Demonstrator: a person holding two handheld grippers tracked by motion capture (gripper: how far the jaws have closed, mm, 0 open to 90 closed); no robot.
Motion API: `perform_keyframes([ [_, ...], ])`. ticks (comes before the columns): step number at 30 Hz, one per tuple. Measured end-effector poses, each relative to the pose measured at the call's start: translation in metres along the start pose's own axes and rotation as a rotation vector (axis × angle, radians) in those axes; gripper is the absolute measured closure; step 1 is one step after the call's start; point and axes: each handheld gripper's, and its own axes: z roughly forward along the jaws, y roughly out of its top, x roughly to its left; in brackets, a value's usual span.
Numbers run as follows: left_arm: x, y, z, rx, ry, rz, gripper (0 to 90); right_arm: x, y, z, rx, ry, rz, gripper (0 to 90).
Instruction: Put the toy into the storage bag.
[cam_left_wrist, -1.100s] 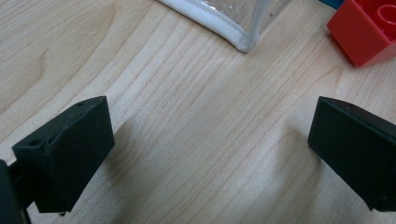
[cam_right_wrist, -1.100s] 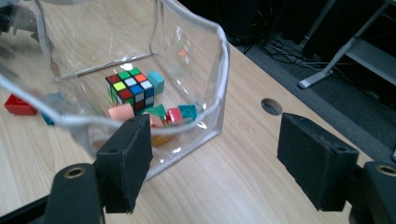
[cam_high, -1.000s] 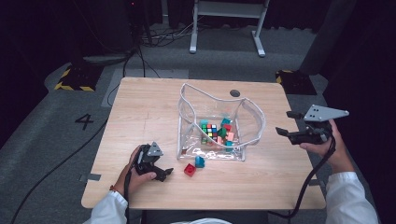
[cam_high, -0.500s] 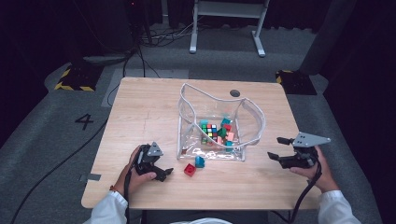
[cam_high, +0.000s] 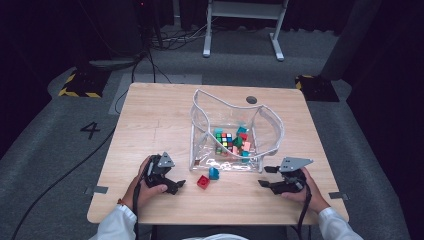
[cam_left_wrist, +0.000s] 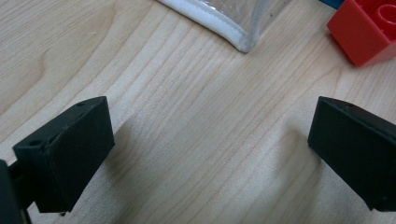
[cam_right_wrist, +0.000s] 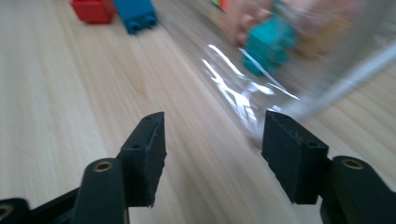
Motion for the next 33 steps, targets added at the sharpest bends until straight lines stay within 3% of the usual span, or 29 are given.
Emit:
perform_keyframes([
  [5, 0.0, 0.0, 0.0, -0.002, 0.0, -0.001, 0.4, 0.016, 0.007, 0.024, -0.009, 0.029, -0.038, 40.7],
  [7, 0.0, 0.0, 0.0, 0.0, 0.0, 0.0, 0.4, 0.023, 0.011, 0.033, 0.017, 0.035, -0.02, 39.9],
  [9, 0.0, 0.0, 0.0, -0.001, -0.001, -0.002, 0.4, 0.027, 0.014, 0.043, 0.029, 0.053, -0.054, 39.2],
  [10, 0.0, 0.0, 0.0, -0.001, -0.001, 0.001, 0.4, 0.031, 0.016, 0.047, 0.054, 0.044, -0.066, 38.9],
  [11, 0.0, 0.0, 0.0, -0.001, -0.001, -0.002, 0.4, 0.034, 0.019, 0.052, 0.045, 0.041, -0.085, 39.2],
  [19, 0.0, 0.0, 0.0, -0.001, -0.001, -0.002, 0.4, 0.05, 0.045, 0.086, 0.056, 0.071, -0.098, 40.0],
  [23, 0.0, 0.0, 0.0, -0.001, -0.001, -0.002, 0.4, 0.055, 0.055, 0.1, 0.041, 0.072, -0.115, 38.8],
  [24, 0.0, 0.0, 0.0, -0.001, -0.001, -0.002, 0.4, 0.057, 0.056, 0.102, 0.048, 0.073, -0.097, 38.1],
  [27, 0.0, 0.0, 0.0, -0.001, -0.002, -0.002, 0.4, 0.058, 0.062, 0.108, 0.059, 0.069, -0.101, 35.9],
  [30, 0.0, 0.0, 0.0, -0.001, -0.002, -0.002, 0.4, 0.056, 0.066, 0.116, 0.033, 0.09, -0.148, 35.7],
  [32, 0.0, 0.0, 0.0, -0.001, -0.001, -0.002, 0.4, 0.061, 0.069, 0.118, 0.05, 0.087, -0.114, 35.7],
  [33, 0.0, 0.0, 0.0, -0.001, -0.002, -0.002, 0.4, 0.06, 0.07, 0.119, 0.051, 0.086, -0.131, 35.8],
])
